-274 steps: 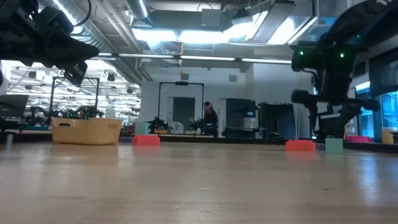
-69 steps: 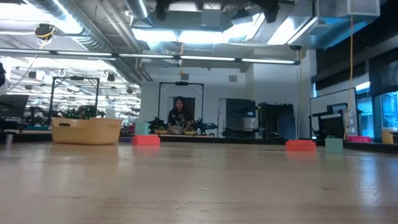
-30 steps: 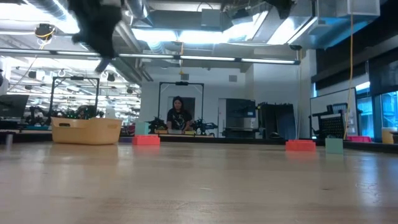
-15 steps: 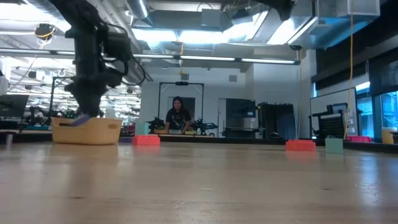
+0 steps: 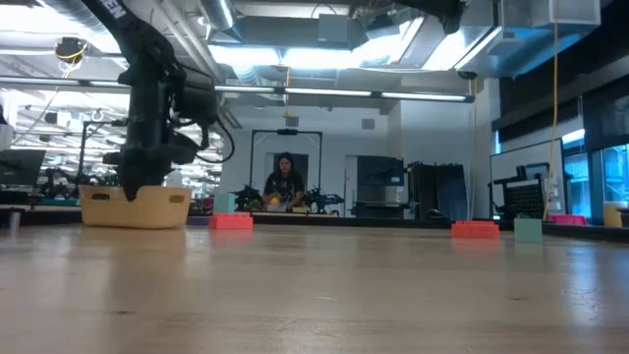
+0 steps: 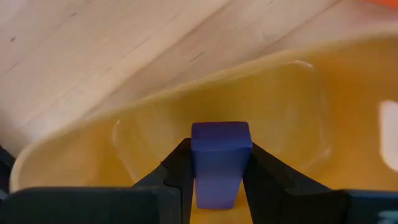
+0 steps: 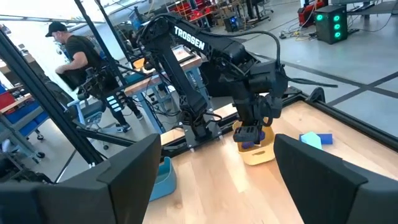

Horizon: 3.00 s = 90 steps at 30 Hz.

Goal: Sort & place blocks by color
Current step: Put the top right violet wooden block into the yellow bin, then put the top violet wooden block into the yellow bin

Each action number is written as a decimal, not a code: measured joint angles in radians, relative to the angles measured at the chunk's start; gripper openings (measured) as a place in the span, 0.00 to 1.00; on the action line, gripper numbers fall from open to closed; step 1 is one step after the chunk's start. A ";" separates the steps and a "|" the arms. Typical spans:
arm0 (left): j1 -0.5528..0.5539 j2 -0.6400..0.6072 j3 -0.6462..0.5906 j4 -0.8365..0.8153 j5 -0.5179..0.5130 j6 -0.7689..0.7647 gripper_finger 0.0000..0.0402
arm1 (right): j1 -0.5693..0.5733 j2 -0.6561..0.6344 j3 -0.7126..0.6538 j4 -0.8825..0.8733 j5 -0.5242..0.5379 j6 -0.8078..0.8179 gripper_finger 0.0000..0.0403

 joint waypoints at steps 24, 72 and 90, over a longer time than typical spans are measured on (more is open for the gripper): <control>0.000 -0.009 0.016 -0.003 -0.018 0.005 0.38 | 0.000 0.000 0.000 0.000 -0.001 0.000 0.78; -0.543 -0.762 -0.073 0.957 0.008 0.010 0.37 | 0.001 0.000 0.000 0.032 -0.018 0.059 0.78; -0.514 -0.752 -0.046 0.896 -0.132 0.007 0.37 | 0.001 0.000 0.000 0.032 -0.021 0.057 0.78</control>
